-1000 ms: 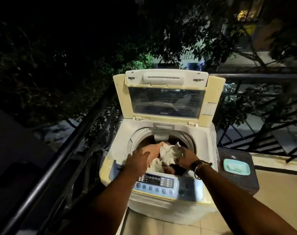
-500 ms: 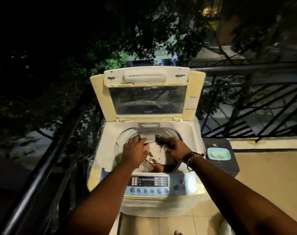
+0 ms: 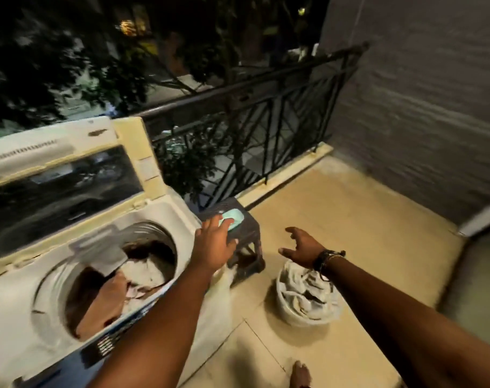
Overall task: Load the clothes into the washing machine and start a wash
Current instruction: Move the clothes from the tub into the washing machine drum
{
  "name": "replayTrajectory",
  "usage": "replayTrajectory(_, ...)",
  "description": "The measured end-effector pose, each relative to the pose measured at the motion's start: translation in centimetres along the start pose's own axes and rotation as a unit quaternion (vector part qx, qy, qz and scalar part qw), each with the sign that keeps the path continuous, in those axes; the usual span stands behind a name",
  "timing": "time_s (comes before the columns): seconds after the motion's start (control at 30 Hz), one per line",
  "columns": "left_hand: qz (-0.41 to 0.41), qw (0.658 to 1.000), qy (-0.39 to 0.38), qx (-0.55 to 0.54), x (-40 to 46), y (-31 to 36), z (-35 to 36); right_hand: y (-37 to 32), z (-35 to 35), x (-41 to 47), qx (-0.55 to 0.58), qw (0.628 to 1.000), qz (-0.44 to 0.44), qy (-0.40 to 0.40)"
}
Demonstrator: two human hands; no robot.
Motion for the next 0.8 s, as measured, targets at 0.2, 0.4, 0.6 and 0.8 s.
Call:
replayTrajectory(0.2, 0.073, 0.997, -0.025, 0.016, 5.3, 11.8, 8.2, 15.9, -4.3, 0.5, 0.045, 0.993, 0.113, -0.013)
replayTrajectory(0.4, 0.051, 0.99, -0.128, 0.02, 7.9, 18.4, 20.8, 26.9, -3.7, 4.8, -0.001, 0.994, 0.091, -0.059)
replayTrajectory(0.6, -0.005, 0.985, -0.17, -0.041, 8.4, 20.2, 36.7, 35.7, 4.2, 11.6, -0.146, 0.985, 0.034, -0.085)
replayTrajectory(0.8, 0.022, 0.968, -0.246, -0.041, 8.4, 15.6, 56.1, 40.1, 17.8, 24.4, -0.252, 0.965, -0.036, -0.069)
Point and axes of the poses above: each hand's wrist, its own x-axis towards the middle knuckle, its own z-axis out of the palm, y = z × x, the point moved 5 cm from there along x, towards the middle knuckle, and after that the axes turned 9 degrees about z, right-handed, at the moved point
